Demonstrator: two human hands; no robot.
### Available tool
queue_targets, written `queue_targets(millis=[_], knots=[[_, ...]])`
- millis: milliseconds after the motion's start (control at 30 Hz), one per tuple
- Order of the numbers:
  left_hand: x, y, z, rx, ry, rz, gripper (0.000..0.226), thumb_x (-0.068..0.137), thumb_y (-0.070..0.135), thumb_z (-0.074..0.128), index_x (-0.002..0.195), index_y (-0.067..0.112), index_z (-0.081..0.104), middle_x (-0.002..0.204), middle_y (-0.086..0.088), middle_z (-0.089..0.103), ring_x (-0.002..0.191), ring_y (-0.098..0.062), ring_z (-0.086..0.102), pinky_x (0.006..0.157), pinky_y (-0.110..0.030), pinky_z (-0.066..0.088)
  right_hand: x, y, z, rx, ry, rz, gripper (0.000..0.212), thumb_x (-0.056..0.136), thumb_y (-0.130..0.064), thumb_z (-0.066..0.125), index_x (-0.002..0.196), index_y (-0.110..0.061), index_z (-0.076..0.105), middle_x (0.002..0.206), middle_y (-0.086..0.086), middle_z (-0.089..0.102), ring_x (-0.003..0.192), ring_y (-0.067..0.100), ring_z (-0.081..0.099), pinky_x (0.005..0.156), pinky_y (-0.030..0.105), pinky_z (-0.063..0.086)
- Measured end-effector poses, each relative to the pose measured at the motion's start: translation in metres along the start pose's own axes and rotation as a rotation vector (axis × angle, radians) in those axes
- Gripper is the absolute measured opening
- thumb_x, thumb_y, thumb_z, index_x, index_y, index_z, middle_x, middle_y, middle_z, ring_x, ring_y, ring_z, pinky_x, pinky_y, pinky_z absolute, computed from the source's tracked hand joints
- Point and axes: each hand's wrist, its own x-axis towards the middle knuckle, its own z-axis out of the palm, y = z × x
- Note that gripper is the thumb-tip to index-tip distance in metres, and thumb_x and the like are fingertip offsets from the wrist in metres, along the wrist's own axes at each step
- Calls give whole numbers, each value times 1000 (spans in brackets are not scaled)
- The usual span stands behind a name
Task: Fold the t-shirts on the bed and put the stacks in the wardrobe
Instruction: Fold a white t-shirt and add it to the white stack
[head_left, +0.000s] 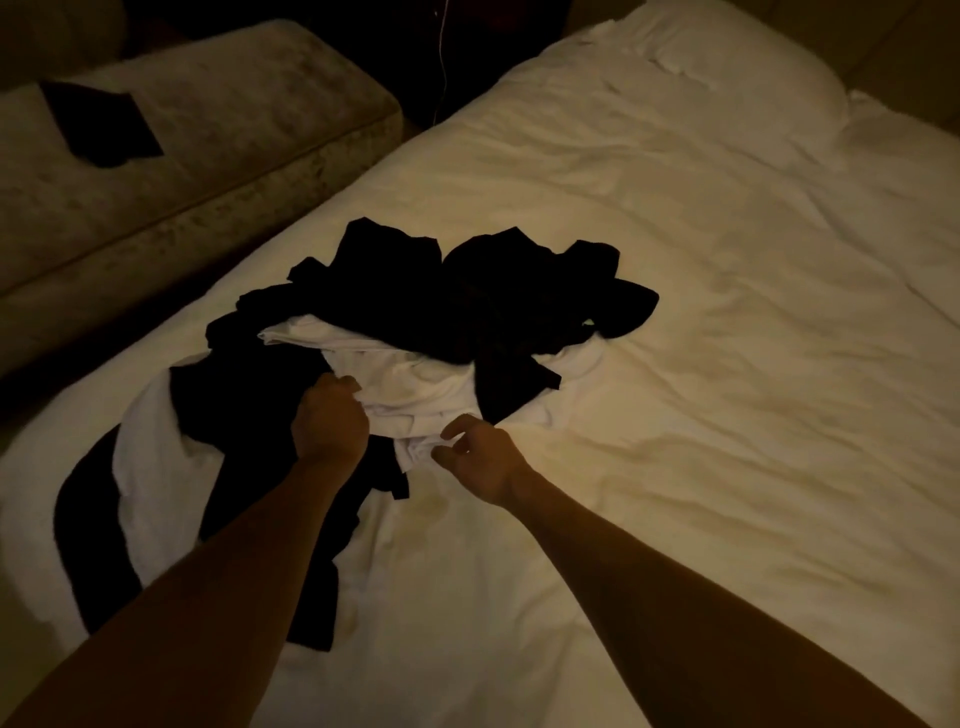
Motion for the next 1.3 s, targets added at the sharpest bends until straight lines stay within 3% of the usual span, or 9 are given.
queue_targets(millis=[133,267,433,567,733,833,967,1167,1300], knots=[[-11,28,-11,-196,85,147,21,89,22,57,99,6,68,102,-20,63,98,-40,59,75,-47,51,2,-3,-4,6,-3,-55,47,94,-30,63,135,-13,46,102,9,60,108,32,61,91,39,49],[-42,85,-35,-585,-43,383,35,89,35,53,105,8,69,102,-8,67,97,-21,61,89,-37,49,-17,-11,-22,22,165,-261,79,80,-43,69,145,-9,39,128,14,57,114,32,56,90,42,49],[-75,168,-93,-799,-156,557,16,92,30,57,97,17,66,95,-4,65,90,-15,65,79,-27,52,-57,-9,-89,236,430,-381,39,93,-37,54,101,0,67,74,2,62,66,2,59,57,14,41],[-98,232,-141,-930,-160,574,6,95,21,60,97,19,66,94,0,69,91,-14,66,80,-27,52,-104,-17,-156,311,496,-475,24,102,-23,52,112,-7,68,96,4,71,84,12,65,71,25,50],[-135,291,-165,-694,-122,672,49,92,37,67,137,31,49,129,3,55,110,-11,57,86,-23,50,-173,-18,-236,533,657,-508,31,96,-42,51,112,-19,65,104,3,71,94,21,68,77,42,56],[-159,303,-152,-529,-279,683,73,80,48,76,142,25,44,129,0,55,110,-17,59,90,-36,54,-222,-8,-275,563,685,-604,17,103,-21,48,115,-22,61,113,-3,65,108,12,61,92,30,51],[-199,326,-134,-400,-474,706,30,90,31,70,116,15,68,106,-3,72,96,-18,68,89,-42,55,-284,19,-310,510,725,-619,18,103,-23,49,115,-24,62,100,-12,66,88,-5,62,78,16,50],[-249,373,-126,-446,-350,715,21,99,34,56,90,15,56,88,0,62,82,-20,60,63,-29,43,-361,80,-345,465,941,-540,23,98,-31,58,97,-11,70,93,11,72,82,15,66,81,42,55],[-267,405,-141,-576,-281,735,17,96,30,61,88,14,59,85,-1,62,77,-16,56,63,-27,40,-404,122,-363,326,1023,-414,22,93,-38,63,78,-23,67,76,-4,68,72,13,63,68,32,48]])
